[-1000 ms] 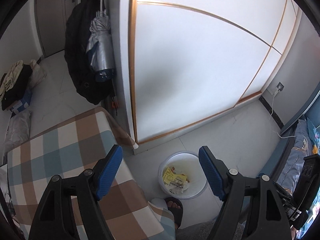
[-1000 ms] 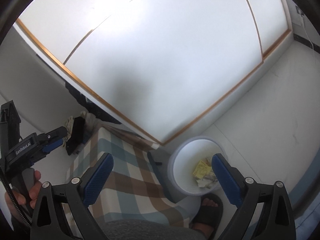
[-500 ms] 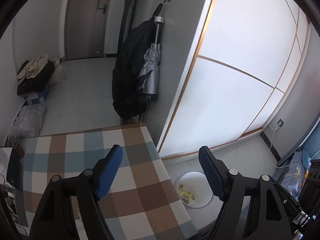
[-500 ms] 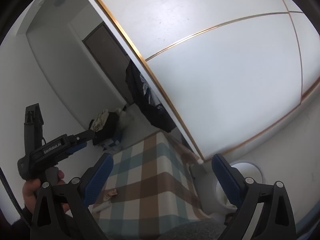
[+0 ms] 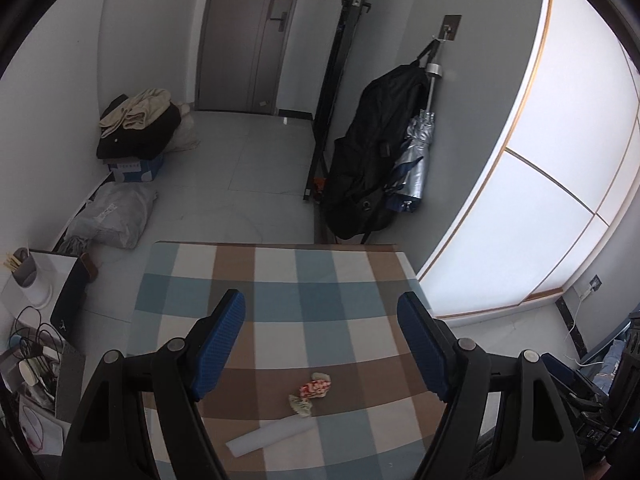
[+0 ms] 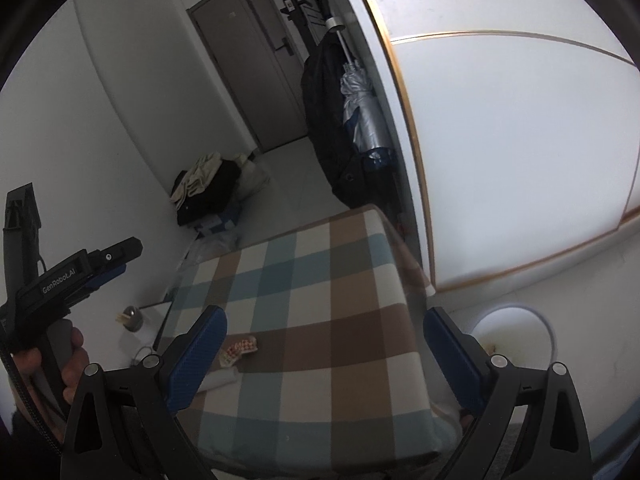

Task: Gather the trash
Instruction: 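Move both open tools back over the table, then grasp the red-white checked wrapper with the right tool while the left tool grasps the white foam strip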

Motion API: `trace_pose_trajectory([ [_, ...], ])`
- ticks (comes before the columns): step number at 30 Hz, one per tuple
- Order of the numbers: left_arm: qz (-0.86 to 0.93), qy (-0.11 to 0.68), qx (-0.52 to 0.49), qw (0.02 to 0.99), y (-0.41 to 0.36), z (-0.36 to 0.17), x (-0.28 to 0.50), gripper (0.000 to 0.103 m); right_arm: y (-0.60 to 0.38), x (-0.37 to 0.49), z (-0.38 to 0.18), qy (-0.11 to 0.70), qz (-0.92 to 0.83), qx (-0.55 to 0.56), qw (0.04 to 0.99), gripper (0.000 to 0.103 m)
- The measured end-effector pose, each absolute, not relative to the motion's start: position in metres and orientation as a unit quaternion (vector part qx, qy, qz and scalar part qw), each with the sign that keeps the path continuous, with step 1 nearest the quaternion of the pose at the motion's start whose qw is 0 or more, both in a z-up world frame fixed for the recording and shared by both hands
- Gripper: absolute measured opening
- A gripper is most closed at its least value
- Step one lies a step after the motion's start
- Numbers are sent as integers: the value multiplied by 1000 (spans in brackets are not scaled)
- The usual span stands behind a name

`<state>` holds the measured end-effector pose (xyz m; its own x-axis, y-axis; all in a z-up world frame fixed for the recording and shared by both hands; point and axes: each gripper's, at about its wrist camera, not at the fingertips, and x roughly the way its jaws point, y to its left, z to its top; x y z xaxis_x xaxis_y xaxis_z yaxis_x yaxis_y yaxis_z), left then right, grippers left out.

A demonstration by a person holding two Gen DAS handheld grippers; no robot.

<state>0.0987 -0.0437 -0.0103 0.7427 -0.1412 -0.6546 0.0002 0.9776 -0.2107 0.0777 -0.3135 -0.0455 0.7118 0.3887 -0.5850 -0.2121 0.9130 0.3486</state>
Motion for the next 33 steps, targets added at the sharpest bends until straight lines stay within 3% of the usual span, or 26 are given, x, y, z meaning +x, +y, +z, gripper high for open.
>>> trace_pose_trajectory([
  [16,9,417,-181,891,60,-76,93,76,-176,122,-114,464,223,47,856,98],
  [23,7,422,-204,883,80,-83,90,75,-134,141,-141,514,221,43,828,88],
  [30,5,427,-220,877,91,-88,87,75,-115,152,-161,537,192,27,821,64],
  [31,6,427,-220,877,91,-88,87,75,-113,151,-160,530,189,18,827,60],
  [32,5,427,-221,877,91,-88,87,76,-111,151,-160,528,189,10,828,45],
  [33,5,427,-221,877,91,-88,87,76,-109,151,-160,527,189,5,828,43],
])
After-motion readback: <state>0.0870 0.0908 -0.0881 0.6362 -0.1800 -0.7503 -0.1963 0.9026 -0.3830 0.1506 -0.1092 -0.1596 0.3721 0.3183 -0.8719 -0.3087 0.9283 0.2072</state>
